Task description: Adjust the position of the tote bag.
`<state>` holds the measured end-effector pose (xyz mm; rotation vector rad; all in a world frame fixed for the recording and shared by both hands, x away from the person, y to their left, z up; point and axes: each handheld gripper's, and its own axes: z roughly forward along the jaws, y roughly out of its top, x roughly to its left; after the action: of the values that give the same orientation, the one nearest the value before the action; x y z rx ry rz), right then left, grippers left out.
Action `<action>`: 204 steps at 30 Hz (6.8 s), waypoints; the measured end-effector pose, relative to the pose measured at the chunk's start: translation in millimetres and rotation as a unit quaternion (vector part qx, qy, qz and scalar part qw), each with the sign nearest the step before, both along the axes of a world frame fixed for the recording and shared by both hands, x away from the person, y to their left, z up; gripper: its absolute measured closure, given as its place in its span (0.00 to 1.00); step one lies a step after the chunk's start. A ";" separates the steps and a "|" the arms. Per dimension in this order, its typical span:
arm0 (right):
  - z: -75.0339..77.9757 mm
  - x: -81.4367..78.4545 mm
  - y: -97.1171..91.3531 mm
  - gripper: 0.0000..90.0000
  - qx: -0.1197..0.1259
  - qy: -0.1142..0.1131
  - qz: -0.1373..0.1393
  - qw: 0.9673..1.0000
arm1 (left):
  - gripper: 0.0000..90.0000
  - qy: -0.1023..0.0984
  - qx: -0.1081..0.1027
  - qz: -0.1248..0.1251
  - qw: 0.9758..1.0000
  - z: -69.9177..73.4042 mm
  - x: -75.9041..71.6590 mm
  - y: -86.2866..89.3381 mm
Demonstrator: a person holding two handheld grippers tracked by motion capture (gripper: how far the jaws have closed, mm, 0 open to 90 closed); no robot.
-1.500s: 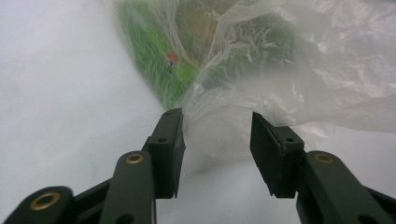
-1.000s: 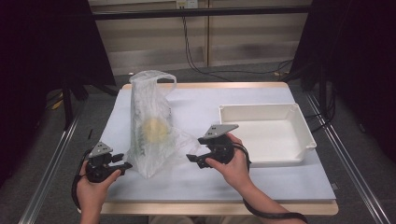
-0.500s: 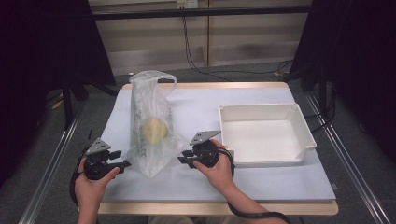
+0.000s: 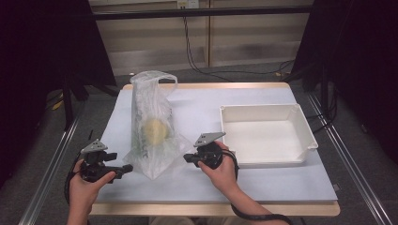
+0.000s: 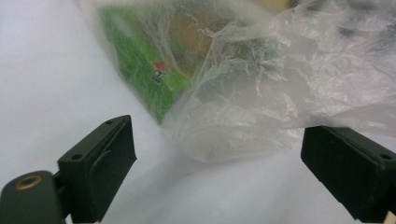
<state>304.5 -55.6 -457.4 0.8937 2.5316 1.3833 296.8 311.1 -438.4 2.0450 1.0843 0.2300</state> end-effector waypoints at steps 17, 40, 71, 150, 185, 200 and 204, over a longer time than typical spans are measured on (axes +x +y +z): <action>-2.2 -3.8 3.6 1.00 -0.010 0.003 0.007 1.000 | 0.06 0.019 0.012 0.012 1.000 25.2 16.6 9.0; -7.3 -5.9 9.0 1.00 -0.011 0.008 0.017 1.000 | 0.03 0.033 -0.030 0.025 0.999 63.8 60.0 -26.7; -7.9 -9.5 15.3 1.00 -0.003 0.006 0.026 1.000 | 0.57 0.050 0.030 0.073 0.996 40.1 115.1 -66.7; -11.9 -6.5 9.2 0.51 0.010 0.027 -0.002 1.000 | 1.00 0.066 0.032 -0.054 0.996 70.4 100.3 -88.4; -15.6 -15.1 62.6 0.62 0.020 0.041 0.065 0.997 | 0.33 0.033 0.034 -0.008 0.999 68.8 89.6 -70.5; -5.9 -7.7 14.5 0.46 0.009 0.021 -0.003 1.000 | 0.35 0.043 0.042 -0.004 0.998 60.0 92.1 -70.4; -5.9 1.2 13.3 0.45 0.011 0.017 -0.020 1.000 | 0.37 0.047 0.047 -0.006 0.998 60.4 92.3 -66.3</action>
<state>305.6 -42.3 -463.3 0.9743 2.5144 1.3975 389.1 244.8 -378.0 2.1644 1.1385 0.1827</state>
